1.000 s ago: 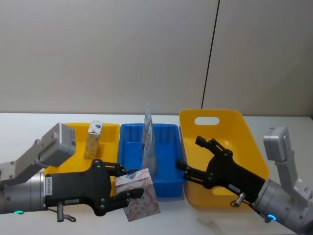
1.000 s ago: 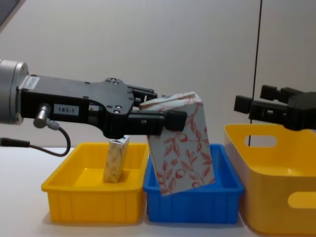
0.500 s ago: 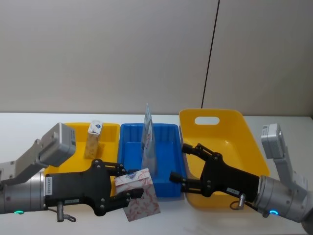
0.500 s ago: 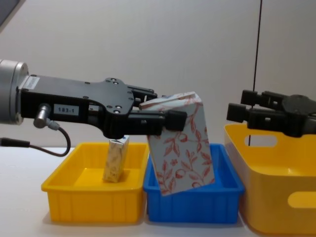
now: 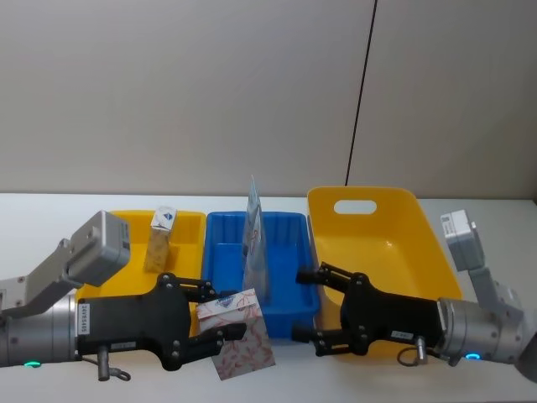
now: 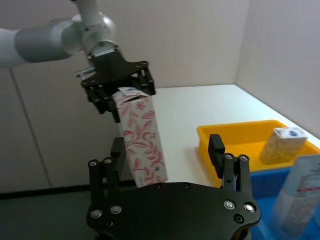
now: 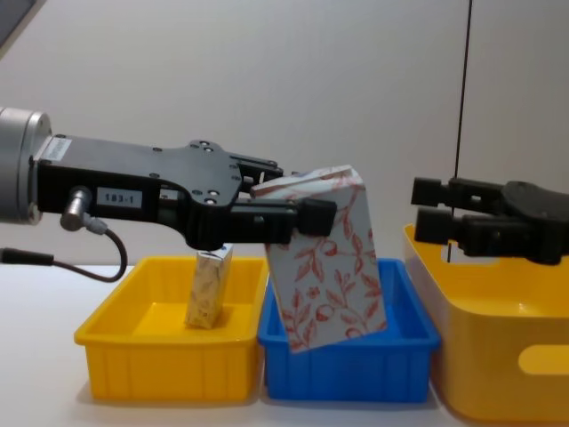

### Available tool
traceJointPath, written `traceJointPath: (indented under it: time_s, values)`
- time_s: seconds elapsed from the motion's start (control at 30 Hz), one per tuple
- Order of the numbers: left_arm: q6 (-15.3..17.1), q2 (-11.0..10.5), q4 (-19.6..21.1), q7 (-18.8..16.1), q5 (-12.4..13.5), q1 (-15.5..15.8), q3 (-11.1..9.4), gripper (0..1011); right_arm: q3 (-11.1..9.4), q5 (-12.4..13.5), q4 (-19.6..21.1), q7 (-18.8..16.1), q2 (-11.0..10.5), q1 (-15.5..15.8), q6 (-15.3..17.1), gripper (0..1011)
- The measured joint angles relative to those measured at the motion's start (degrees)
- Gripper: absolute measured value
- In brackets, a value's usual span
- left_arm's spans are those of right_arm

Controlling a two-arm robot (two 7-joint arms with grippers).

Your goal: Bimanual collaborative sorting of washing and personal care products

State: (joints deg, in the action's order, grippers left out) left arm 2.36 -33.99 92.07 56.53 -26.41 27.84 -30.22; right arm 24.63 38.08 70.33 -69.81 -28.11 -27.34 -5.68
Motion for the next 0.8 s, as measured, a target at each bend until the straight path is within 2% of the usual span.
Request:
traceJointPath:
  time_s: [0.03,0.37,0.47,0.57,0.67,0.8]
  values:
    - [0.0,0.0,0.0,0.0,0.0,0.0,0.0,380,0.0,0.0,0.0,0.0,0.0,0.0,0.0,1000]
    - [0.0,0.0,0.0,0.0,0.0,0.0,0.0,380,3.6,1.0,-7.5,-11.3,1.3,-5.8,-1.0,1000]
    - [0.0,0.0,0.0,0.0,0.0,0.0,0.0,380,4.4,1.0,-9.3,-13.5,1.8,-7.0,-1.4,1000]
    - [0.0,0.0,0.0,0.0,0.0,0.0,0.0,380,5.9,0.8,-12.6,-17.4,2.9,-9.4,-2.6,1000]
    - [0.0,0.0,0.0,0.0,0.0,0.0,0.0,380,6.7,0.6,-14.7,-19.4,3.7,-10.9,-3.6,1000]
    - [0.0,0.0,0.0,0.0,0.0,0.0,0.0,380,8.2,-0.2,-19.4,-22.9,5.8,-14.0,-6.1,1000]
